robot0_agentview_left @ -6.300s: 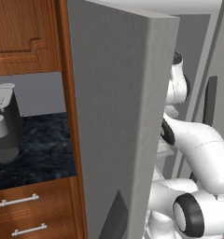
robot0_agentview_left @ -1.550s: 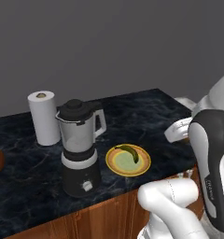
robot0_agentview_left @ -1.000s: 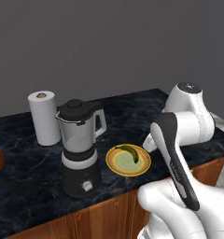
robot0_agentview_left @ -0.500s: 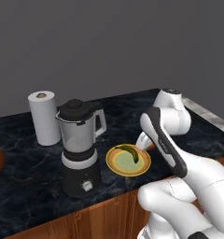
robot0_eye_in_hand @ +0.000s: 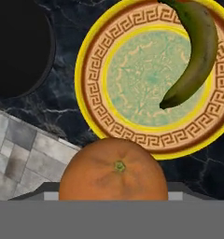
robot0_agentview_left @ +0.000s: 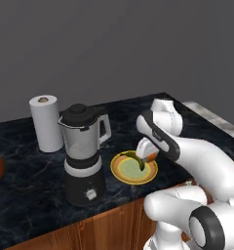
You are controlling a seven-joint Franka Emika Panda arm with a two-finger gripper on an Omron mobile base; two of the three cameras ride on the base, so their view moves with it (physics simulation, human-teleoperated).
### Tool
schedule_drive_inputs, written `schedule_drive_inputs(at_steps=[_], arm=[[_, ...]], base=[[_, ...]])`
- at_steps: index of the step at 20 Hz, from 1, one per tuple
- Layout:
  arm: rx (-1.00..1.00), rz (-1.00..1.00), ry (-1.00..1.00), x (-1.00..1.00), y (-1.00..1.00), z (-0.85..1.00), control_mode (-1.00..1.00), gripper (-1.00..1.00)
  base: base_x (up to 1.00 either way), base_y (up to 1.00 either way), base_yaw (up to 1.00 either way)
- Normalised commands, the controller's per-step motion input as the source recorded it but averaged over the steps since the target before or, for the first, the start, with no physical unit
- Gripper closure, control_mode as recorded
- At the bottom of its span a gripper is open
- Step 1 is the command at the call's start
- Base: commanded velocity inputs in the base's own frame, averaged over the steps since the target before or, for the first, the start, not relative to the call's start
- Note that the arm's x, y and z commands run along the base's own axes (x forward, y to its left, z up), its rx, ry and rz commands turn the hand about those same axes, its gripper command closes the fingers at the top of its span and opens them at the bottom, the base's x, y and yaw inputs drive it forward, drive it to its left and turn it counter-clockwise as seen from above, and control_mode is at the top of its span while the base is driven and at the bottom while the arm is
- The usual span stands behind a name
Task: Pick the banana and tangerine from the fridge and place them on the plate next to the blender to make a fruit smoothie.
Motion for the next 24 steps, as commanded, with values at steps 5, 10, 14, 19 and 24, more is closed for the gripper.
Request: schedule_drive_inputs(at_steps=[5, 10, 14, 19, 24], arm=[[0.0, 0.0, 0.02, 0.38, 0.22, -0.46, -1.0, 1.0], [-0.01, 0.0, 0.0, 0.52, 0.33, -0.51, -1.0, 1.0], [-0.06, 0.0, -0.01, 0.52, 0.14, -0.55, -1.0, -1.0], [-0.06, 0.0, -0.07, 0.25, 0.03, -0.32, -1.0, -1.0], [0.0, 0.0, -0.15, -0.04, 0.0, 0.25, -1.0, -1.0]], base=[[0.0, 0.0, 0.0], [0.0, 0.0, 0.0], [0.0, 0.0, 0.0], [0.0, 0.0, 0.0], [0.0, 0.0, 0.0]])
